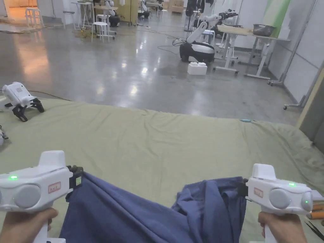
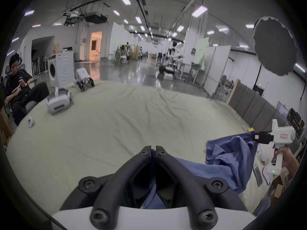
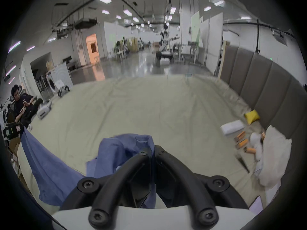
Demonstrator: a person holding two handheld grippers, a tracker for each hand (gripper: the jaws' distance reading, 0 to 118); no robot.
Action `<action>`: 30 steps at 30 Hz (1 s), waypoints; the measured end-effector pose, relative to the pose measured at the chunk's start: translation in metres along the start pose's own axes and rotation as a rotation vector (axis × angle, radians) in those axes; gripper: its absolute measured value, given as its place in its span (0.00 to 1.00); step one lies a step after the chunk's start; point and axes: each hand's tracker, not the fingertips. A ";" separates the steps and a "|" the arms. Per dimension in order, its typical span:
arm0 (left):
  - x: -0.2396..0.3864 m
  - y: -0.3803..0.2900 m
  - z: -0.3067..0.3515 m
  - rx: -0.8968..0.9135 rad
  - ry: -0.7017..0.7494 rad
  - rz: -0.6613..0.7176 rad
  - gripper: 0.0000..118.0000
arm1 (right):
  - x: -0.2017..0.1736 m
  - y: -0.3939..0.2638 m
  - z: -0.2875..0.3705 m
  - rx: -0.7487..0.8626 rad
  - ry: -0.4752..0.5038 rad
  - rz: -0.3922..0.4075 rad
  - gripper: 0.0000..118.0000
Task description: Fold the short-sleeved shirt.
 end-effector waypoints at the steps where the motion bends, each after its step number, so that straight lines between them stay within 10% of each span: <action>1: -0.002 0.008 0.010 0.021 0.003 0.000 0.00 | 0.001 0.007 0.014 0.024 -0.008 0.010 0.00; 16: -0.063 0.156 0.094 0.235 0.092 0.046 0.00 | 0.044 0.150 0.150 0.265 -0.135 -0.015 0.00; 30: -0.065 0.244 0.072 0.335 0.115 0.081 0.00 | 0.045 0.245 0.139 0.373 -0.212 -0.026 0.00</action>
